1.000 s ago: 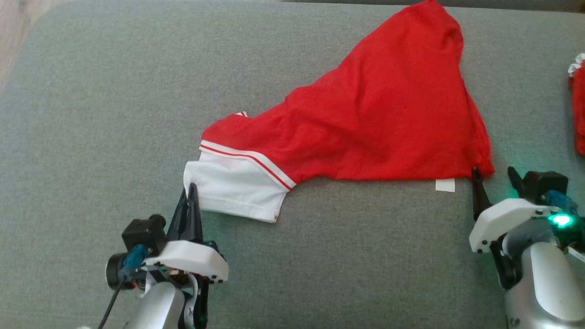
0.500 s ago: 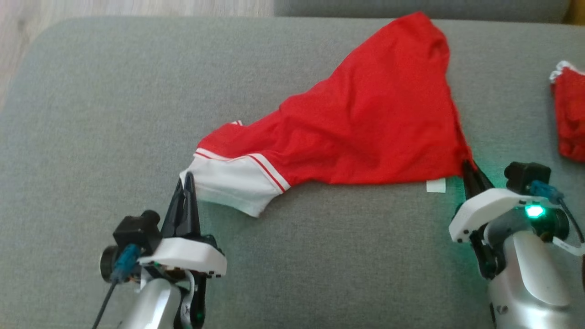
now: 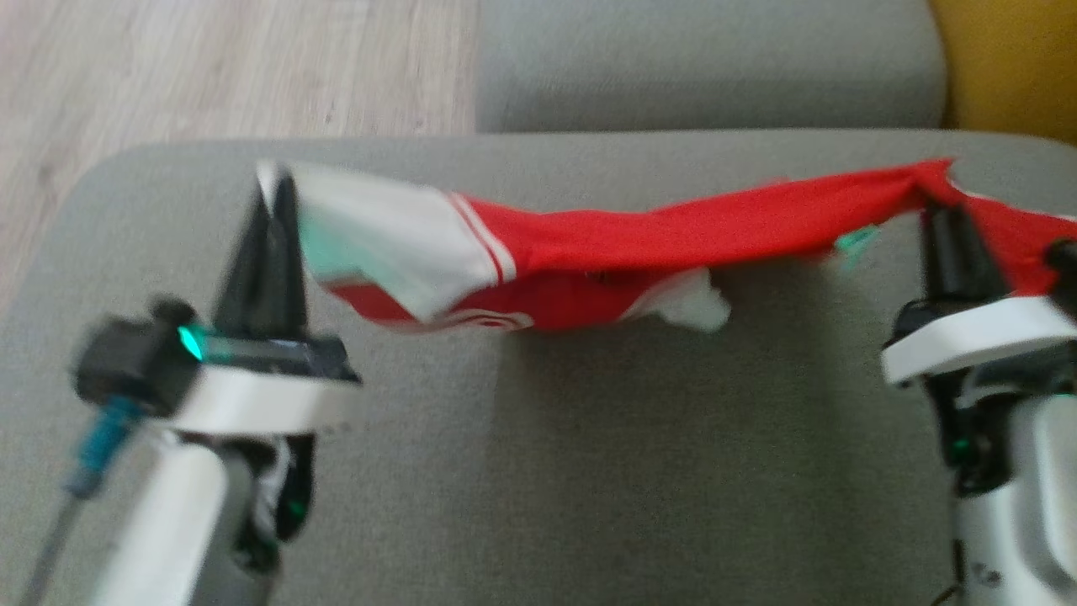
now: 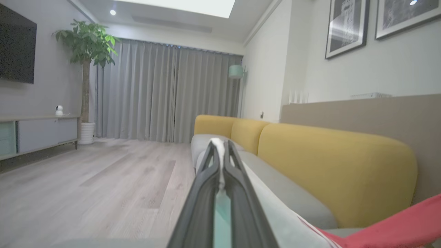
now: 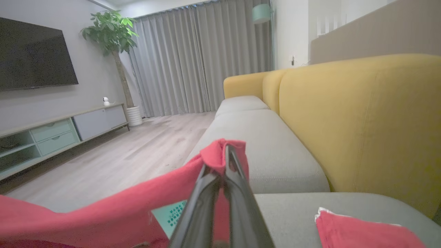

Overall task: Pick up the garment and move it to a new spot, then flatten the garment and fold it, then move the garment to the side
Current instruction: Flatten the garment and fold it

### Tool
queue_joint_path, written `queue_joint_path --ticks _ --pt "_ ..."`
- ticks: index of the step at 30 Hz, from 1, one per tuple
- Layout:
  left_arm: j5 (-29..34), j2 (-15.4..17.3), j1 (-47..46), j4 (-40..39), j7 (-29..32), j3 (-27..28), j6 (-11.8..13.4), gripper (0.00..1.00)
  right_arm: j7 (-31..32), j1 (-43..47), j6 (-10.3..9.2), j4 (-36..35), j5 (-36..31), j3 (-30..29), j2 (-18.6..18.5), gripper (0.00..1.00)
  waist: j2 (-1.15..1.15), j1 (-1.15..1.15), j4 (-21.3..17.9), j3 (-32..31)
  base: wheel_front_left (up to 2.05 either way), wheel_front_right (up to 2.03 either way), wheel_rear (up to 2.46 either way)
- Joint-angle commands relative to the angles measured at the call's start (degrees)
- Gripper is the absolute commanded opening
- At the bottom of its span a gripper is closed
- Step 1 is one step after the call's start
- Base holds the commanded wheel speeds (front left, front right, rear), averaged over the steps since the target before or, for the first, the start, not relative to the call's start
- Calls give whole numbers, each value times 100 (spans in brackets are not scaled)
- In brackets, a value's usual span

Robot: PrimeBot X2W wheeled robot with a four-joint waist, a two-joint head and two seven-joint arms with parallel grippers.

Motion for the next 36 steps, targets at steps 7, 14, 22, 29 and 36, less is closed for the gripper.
queue_joint_path --ticks 7,14,22,29,36 --pt "198 686 -1510 -1631 925 493 -55 0 630 -183 -4 -2471 -61 -165 -120 0 0 1 -227 -275 0 0 0" --pt "198 994 -2557 -1701 1528 616 -221 0 1269 -329 -4 -3288 -198 -312 -249 0 0 1 -345 -114 0 0 0" --pt "175 1049 -3552 -694 1712 447 -542 0 1554 -951 -4 -2779 -69 -53 -317 0 0 1 -461 729 0 0 0" --pt "454 1039 -4888 617 1508 311 -807 0 1331 -2660 -4 -1287 -240 202 -478 0 0 1 -563 1423 0 0 0" --pt "850 679 -6598 2384 590 214 -816 0 545 -5044 -4 1038 -984 34 -382 0 0 1 -482 2016 0 0 0"
